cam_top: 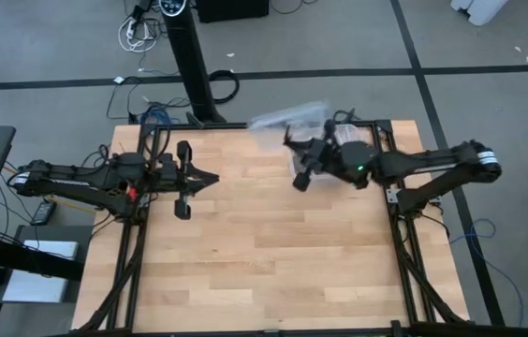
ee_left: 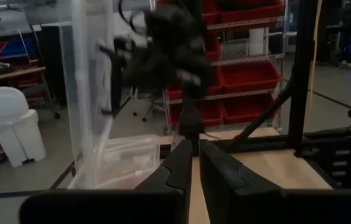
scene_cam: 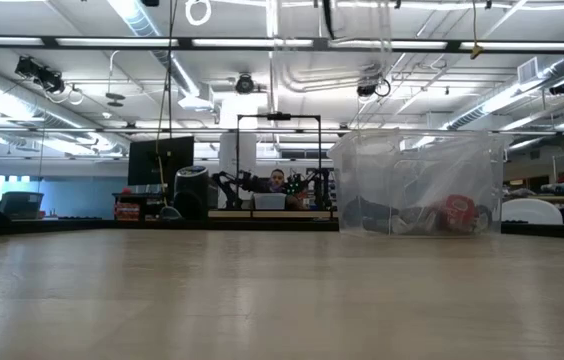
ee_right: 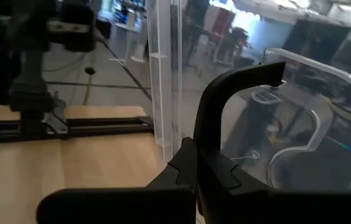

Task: Roll bandage
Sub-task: Close the transparent bin

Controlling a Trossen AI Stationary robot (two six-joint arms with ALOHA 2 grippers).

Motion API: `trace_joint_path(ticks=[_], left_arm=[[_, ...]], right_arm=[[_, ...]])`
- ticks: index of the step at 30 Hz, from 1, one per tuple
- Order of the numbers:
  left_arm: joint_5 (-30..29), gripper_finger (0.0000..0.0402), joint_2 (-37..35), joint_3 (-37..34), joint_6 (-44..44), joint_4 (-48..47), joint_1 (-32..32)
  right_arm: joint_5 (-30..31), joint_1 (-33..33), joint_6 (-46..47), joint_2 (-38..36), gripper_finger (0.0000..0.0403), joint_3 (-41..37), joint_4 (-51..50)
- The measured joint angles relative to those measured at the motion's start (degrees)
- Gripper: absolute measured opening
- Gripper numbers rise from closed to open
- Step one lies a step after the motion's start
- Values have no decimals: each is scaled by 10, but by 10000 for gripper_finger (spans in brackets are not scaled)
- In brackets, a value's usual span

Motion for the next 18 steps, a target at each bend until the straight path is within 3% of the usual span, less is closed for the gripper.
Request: trace_joint_path(ticks=[7,11,14,18], left_arm=[[-9,37,1,0,2,-16,0],[-23,37,1,0,15,-35,0],[-33,37,1,0,15,-48,0],[-34,37,2,0,14,-50,0]], right_arm=[[4,-2,88,-28,1,128,-269],[-24,-22,172,-22,1,212,-453],[-85,-52,226,-17,1,259,-575],[-188,-103,227,-7,1,293,-671]])
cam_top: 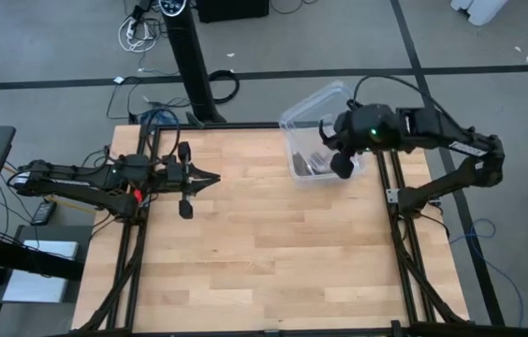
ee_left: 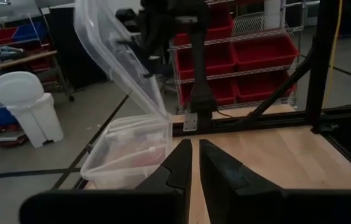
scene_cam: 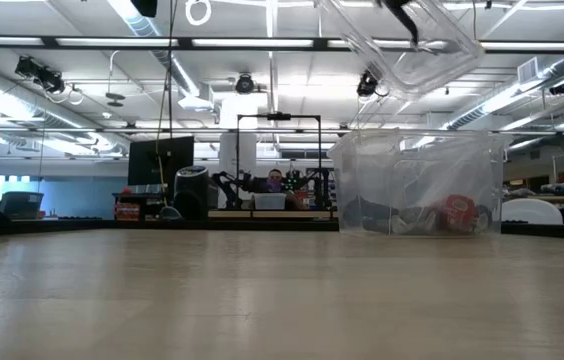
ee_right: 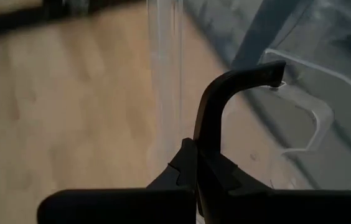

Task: Roll bandage
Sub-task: Close the transparent bin

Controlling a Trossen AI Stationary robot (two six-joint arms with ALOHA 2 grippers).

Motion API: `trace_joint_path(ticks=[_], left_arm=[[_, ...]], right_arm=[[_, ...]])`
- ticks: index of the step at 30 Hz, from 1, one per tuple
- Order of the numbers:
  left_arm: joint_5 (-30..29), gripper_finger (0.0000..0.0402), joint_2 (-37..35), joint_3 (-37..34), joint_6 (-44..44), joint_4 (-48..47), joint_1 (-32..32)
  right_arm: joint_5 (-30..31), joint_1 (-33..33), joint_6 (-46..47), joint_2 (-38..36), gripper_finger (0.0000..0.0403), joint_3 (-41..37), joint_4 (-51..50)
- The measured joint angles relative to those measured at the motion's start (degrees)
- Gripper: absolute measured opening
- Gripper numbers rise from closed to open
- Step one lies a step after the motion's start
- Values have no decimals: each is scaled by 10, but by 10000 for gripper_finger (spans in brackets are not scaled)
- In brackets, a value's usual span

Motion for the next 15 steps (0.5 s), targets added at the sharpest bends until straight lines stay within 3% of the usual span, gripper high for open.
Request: trace_joint_path(ticks=[7,15], left_arm=[[0,37,10,0,0,-14,0],[-2,37,34,0,-1,-34,1]], right_arm=[[-175,-97,-76,33,0,5,-83],[-276,-167,-156,109,0,5,-137]])
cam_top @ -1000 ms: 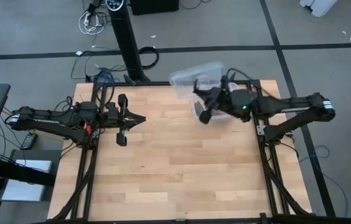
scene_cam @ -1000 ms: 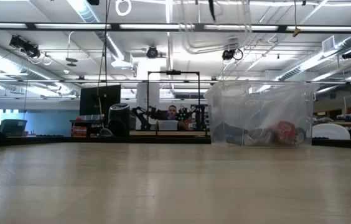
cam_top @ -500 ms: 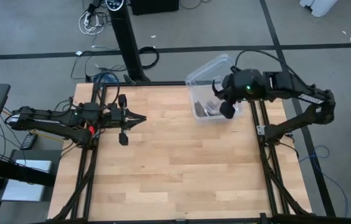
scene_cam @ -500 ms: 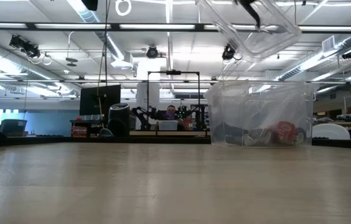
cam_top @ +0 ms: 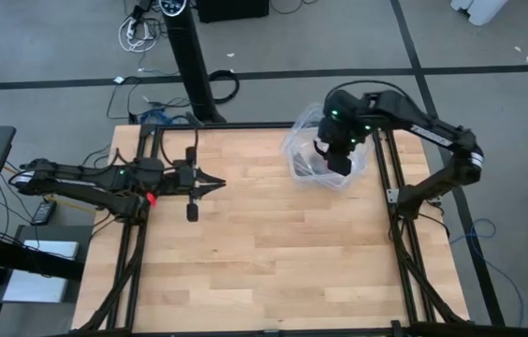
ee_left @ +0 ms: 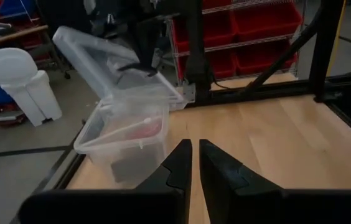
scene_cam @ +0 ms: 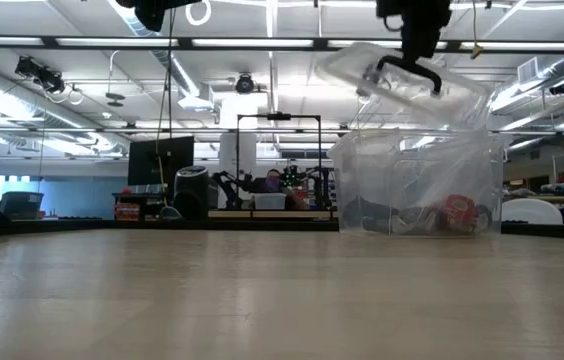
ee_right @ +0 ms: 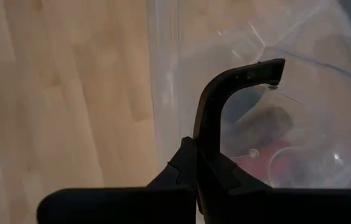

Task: Roll bandage
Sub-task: Close the transparent bin

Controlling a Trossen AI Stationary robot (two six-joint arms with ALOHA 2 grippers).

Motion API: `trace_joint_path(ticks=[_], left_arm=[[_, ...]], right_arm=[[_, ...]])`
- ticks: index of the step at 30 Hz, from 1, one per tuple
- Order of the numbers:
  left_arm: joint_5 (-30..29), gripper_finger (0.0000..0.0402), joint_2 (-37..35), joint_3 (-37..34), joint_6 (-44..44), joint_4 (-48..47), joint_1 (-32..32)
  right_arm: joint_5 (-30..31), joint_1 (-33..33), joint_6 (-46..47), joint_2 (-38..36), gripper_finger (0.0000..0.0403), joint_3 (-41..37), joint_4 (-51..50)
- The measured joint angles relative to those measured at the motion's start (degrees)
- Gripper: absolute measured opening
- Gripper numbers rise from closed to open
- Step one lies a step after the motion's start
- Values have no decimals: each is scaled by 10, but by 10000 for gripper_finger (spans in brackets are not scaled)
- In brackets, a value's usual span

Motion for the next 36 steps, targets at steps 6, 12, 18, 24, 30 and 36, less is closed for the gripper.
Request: trace_joint_path(ticks=[6,12,18,24,30,36], left_arm=[[0,37,21,0,0,1,0],[0,37,40,0,0,0,0],[-1,37,51,0,0,1,0],[-34,25,51,0,0,1,0],[-34,6,49,-41,-49,15,0],[3,6,48,-118,-93,107,-14]], right_arm=[[-3,-34,-97,61,0,0,-37],[40,-51,-177,108,0,0,-61],[70,-44,-178,119,0,0,-89],[25,3,-122,102,0,16,-81],[-97,98,-53,103,0,10,-16],[-129,202,-22,113,0,-60,89]])
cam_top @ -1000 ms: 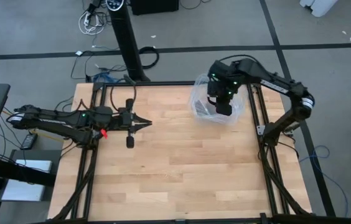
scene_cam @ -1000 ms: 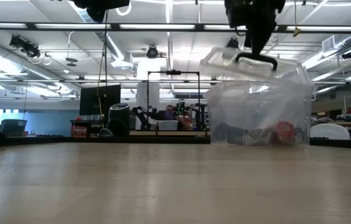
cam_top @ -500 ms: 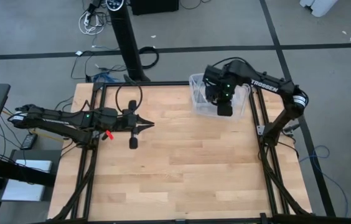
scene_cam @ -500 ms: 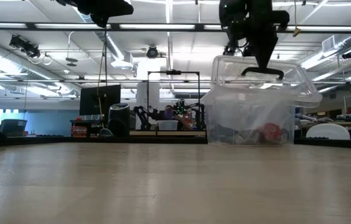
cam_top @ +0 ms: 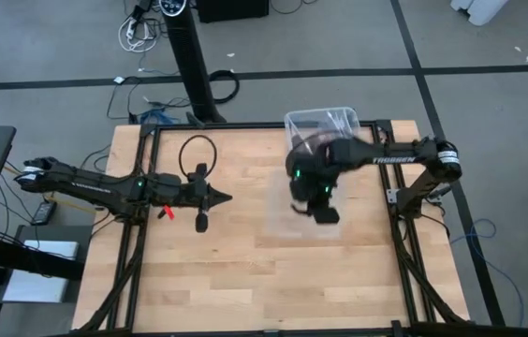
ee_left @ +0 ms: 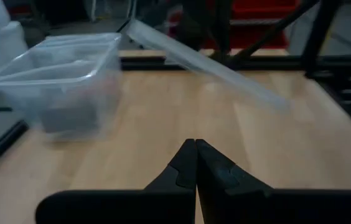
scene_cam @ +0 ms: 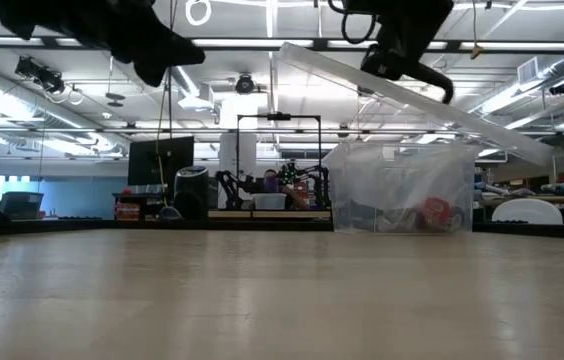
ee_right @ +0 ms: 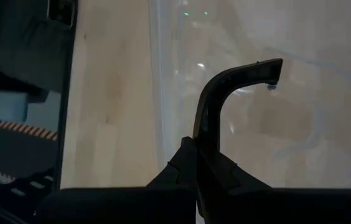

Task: Roll bandage
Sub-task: Close the transparent bin

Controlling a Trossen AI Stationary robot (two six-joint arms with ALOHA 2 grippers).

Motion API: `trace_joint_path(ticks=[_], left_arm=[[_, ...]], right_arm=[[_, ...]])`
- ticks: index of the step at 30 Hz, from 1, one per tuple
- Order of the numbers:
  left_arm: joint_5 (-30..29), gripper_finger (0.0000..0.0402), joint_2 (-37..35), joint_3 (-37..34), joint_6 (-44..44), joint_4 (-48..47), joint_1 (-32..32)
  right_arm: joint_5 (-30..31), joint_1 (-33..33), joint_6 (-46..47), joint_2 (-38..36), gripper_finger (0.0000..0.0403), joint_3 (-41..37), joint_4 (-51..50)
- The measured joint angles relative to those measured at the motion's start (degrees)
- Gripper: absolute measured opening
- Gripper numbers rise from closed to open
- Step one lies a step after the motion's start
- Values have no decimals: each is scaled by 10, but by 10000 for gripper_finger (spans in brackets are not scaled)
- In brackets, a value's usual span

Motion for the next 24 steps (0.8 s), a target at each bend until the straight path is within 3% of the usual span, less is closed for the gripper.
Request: trace_joint_path(ticks=[6,14,20,24], left_arm=[[34,6,3,-43,2,67,-19],[70,10,50,-11,101,107,-74],[35,31,132,43,164,92,-103],[-25,54,195,92,209,85,-116]], right_arm=[[1,58,34,3,0,-72,88],[1,60,58,3,0,-105,161],[-9,50,64,3,0,-105,210],[-11,49,69,3,0,-105,230]])
